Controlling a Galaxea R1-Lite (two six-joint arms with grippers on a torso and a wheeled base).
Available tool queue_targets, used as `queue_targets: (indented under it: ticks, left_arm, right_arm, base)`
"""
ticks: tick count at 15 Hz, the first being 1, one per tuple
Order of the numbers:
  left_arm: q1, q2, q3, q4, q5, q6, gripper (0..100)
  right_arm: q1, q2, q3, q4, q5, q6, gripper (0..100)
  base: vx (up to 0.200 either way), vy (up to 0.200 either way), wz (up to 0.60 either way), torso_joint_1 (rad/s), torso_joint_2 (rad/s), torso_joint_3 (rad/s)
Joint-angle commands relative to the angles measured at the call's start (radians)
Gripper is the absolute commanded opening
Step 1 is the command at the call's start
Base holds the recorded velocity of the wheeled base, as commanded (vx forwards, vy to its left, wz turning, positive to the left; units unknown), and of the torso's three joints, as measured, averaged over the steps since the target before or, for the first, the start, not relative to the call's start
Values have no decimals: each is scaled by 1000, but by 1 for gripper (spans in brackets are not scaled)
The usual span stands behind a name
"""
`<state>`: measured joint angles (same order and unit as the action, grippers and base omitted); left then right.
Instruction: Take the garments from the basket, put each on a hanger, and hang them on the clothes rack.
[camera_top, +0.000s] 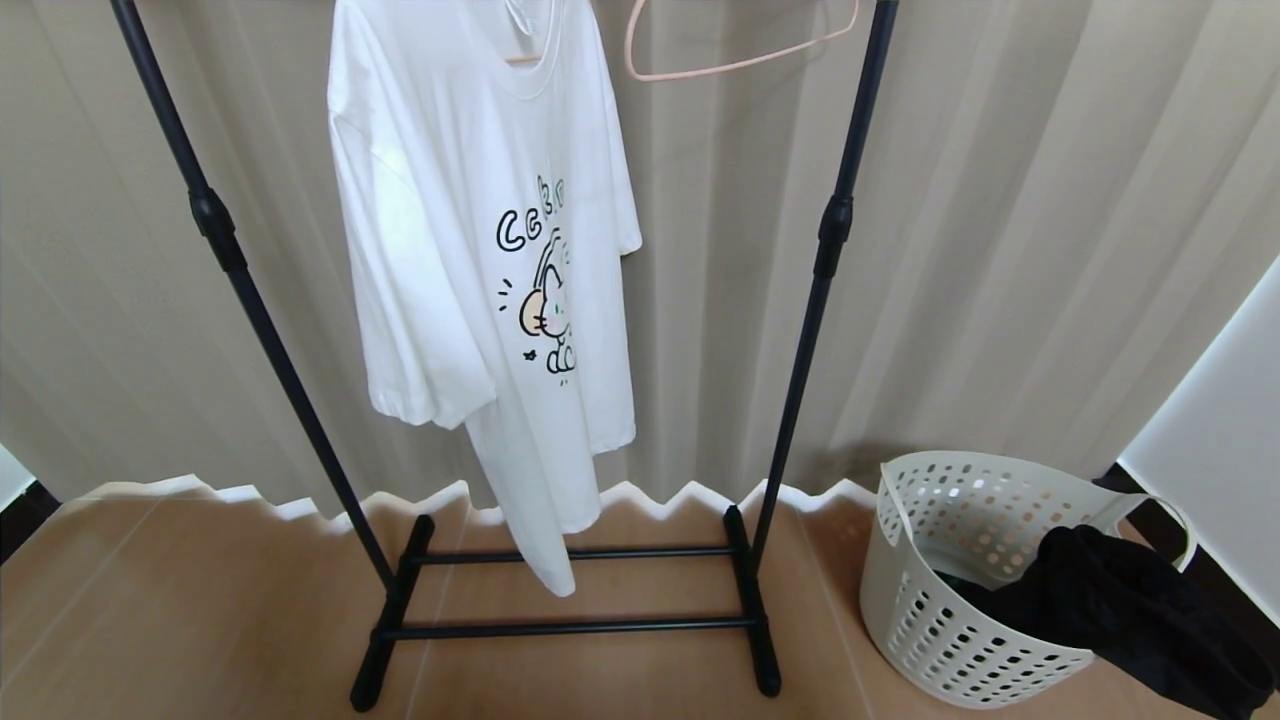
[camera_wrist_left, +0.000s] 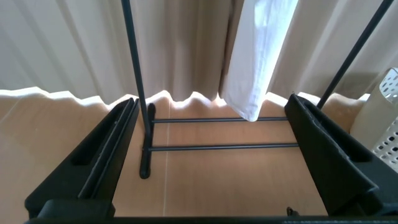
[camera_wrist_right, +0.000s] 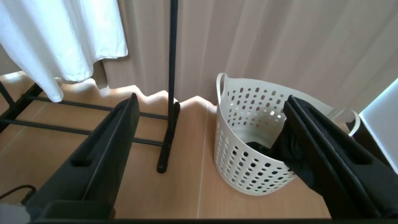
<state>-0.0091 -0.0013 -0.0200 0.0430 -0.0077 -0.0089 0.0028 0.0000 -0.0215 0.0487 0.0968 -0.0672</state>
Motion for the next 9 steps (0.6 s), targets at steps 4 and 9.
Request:
queue_targets:
  ticks: [4, 9]
  left_arm:
    - [0, 1, 0, 0, 0, 0, 100]
    - [0, 1, -1, 0, 0, 0, 100]
  right_arm:
    - [0, 0, 0, 0, 1, 0, 100]
    - [0, 0, 0, 0, 1, 0, 100]
  base:
    - [0, 0, 0, 0, 40, 35]
    - [0, 0, -480, 4, 6, 6]
